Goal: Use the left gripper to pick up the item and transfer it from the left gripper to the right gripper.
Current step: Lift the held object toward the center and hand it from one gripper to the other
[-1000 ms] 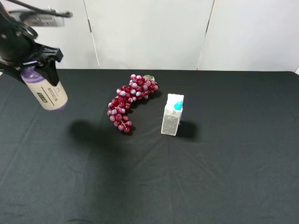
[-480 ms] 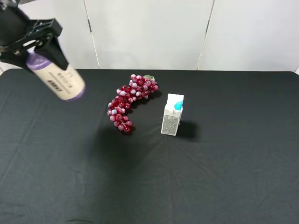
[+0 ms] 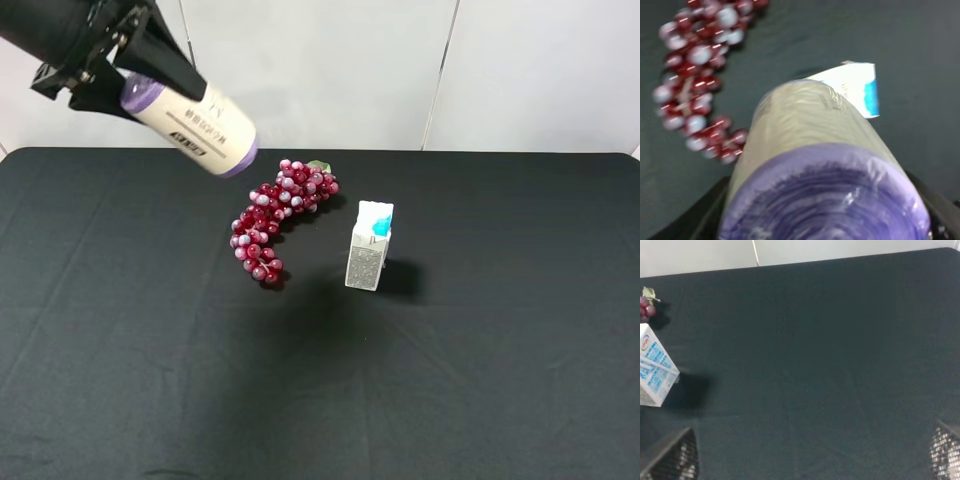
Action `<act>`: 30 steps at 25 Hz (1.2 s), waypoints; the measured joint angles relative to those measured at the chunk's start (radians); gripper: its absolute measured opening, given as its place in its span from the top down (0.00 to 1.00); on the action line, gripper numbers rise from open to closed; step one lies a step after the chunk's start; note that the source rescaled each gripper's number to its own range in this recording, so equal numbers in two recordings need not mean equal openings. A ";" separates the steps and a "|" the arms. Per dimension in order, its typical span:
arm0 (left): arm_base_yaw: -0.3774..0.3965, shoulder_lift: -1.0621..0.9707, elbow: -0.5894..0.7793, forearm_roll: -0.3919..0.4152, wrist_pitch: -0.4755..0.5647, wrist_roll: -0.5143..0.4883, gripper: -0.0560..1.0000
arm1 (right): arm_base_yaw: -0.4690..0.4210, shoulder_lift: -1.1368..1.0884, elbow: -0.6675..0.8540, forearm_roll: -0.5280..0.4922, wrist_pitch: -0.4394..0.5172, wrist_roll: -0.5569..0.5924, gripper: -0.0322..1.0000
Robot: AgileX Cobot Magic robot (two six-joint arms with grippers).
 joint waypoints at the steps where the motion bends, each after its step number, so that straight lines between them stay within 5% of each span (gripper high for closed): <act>1: 0.000 0.000 0.000 -0.027 0.000 0.018 0.93 | 0.000 0.000 0.000 0.000 0.000 0.000 0.00; 15: -0.003 0.152 0.000 -0.504 0.154 0.314 0.93 | 0.000 0.000 0.000 -0.008 0.000 0.000 0.00; 23: -0.003 0.203 0.000 -0.557 0.282 0.383 0.93 | 0.000 0.000 0.000 -0.014 0.000 0.000 0.00; 30: -0.007 0.207 0.000 -0.556 0.282 0.426 0.93 | 0.000 0.000 0.000 -0.014 0.000 0.000 0.00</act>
